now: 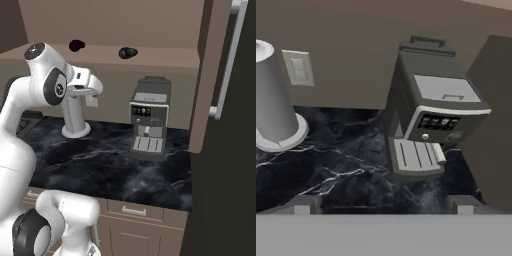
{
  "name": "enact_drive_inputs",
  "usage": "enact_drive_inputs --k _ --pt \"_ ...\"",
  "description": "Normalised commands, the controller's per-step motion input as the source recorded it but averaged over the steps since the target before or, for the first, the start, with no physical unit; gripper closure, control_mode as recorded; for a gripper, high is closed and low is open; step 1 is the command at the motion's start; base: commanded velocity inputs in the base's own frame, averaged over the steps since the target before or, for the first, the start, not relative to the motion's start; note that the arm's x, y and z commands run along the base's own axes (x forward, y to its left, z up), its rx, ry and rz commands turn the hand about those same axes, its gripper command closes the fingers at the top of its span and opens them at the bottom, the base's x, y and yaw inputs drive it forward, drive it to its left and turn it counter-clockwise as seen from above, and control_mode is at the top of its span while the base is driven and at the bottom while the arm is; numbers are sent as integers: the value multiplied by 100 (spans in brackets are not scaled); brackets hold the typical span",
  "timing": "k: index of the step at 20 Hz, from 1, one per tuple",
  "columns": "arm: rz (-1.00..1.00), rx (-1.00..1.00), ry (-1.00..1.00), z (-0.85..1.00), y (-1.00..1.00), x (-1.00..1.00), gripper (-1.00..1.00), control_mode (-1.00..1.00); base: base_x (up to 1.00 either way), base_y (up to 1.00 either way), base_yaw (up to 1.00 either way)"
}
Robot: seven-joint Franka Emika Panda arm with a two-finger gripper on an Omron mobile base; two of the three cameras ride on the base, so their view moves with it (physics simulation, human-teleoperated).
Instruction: Pick the eggplants from the cabinet and place them in one bowl. Pick the avocado from the sink and place it in the other bowl.
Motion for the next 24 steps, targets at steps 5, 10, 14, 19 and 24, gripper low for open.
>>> enact_drive_inputs --k 5,10,14,19,24 --pt "-13 -4 -27 78 -29 -14 -100 -100 0 0 0" --pt "-7 4 -19 86 -40 -19 -100 -100 0 0 0" --pt "0 6 -7 77 -16 -1 -100 -100 0 0 0" --pt "0 1 -1 26 -2 7 -100 -100 0 0 0" --pt "0 2 -9 -14 0 21 -100 -100 0 0 0"
